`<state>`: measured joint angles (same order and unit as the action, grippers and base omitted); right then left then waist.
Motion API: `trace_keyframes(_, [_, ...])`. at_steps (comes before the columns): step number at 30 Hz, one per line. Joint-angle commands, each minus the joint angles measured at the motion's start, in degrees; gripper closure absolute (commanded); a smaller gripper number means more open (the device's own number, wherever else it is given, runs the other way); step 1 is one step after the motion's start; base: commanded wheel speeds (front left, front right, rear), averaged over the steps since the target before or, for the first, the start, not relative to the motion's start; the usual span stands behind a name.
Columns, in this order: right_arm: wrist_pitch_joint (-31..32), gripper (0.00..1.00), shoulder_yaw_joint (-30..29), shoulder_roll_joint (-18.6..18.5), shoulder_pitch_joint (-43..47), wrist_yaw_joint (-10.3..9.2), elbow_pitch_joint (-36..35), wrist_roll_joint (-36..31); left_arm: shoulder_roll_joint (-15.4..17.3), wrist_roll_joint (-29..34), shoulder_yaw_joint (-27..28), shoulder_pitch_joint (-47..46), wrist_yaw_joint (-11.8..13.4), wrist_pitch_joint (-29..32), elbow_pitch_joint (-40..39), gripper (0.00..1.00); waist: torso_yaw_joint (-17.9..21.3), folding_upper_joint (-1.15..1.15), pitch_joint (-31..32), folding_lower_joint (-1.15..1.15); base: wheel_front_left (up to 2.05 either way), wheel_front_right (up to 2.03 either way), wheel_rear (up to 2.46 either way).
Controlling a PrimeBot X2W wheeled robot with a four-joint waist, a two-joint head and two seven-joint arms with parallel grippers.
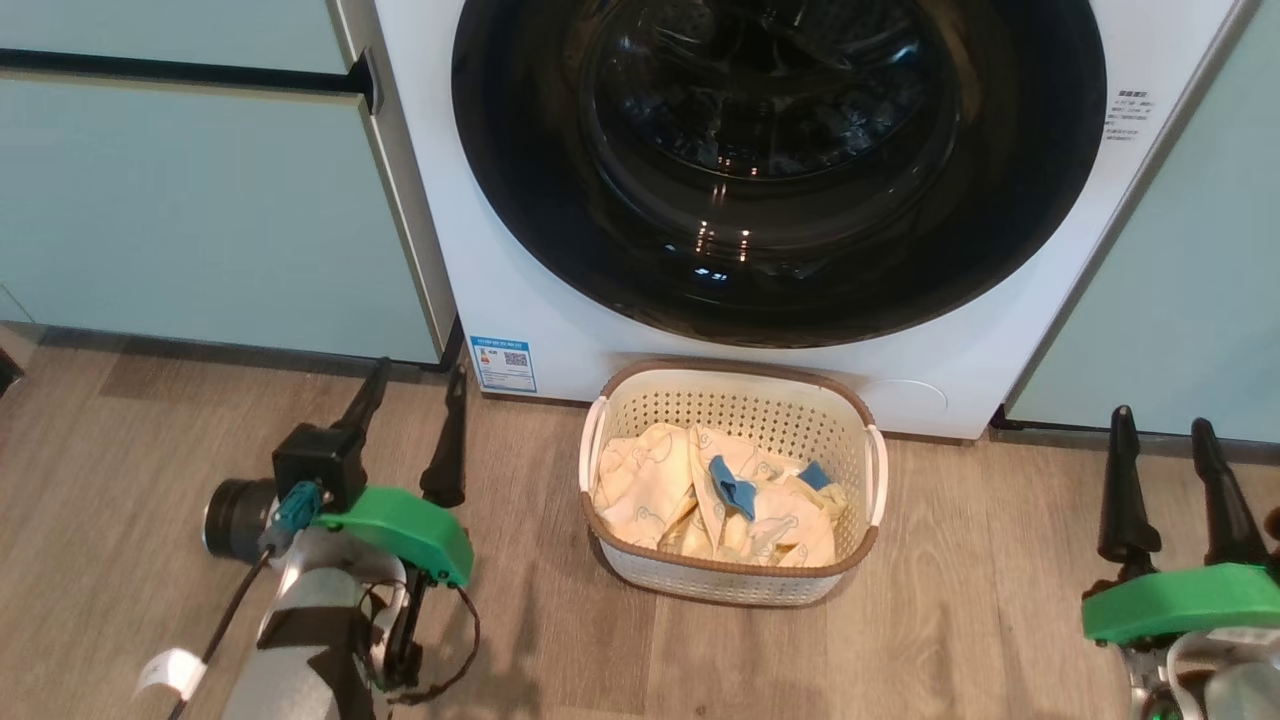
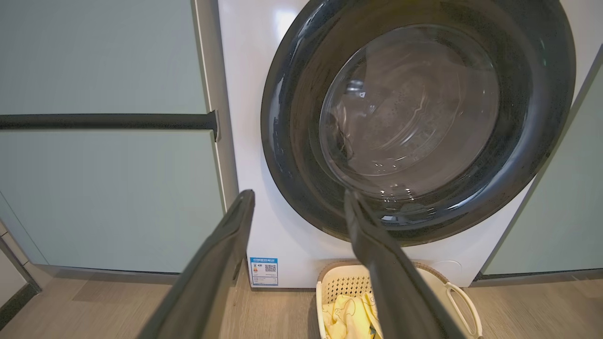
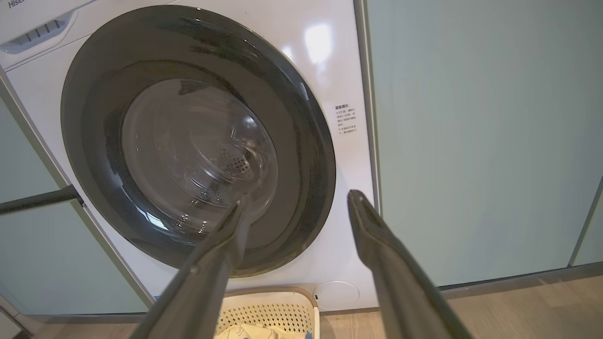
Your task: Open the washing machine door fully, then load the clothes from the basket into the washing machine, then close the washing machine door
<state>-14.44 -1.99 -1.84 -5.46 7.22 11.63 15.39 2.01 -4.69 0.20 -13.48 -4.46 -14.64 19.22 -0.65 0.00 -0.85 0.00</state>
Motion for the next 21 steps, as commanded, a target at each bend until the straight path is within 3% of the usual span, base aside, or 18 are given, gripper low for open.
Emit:
trace_keyframes(1, [-0.56,0.0,1.07,-1.04,-3.51,0.26,-1.57,0.15,1.11,-0.14,2.04,-3.06,-0.13,-0.36,-1.77,0.0,-0.03,0.0,0.01,0.0,0.0,0.0,0.0])
trace_keyframes(21, [-0.56,0.0,0.94,-1.04,-3.42,0.26,-0.29,-1.14,1.0,-0.19,2.82,-2.95,0.06,-0.36,-1.3,0.0,0.02,0.0,-0.07,0.0,0.0,0.0,0.0])
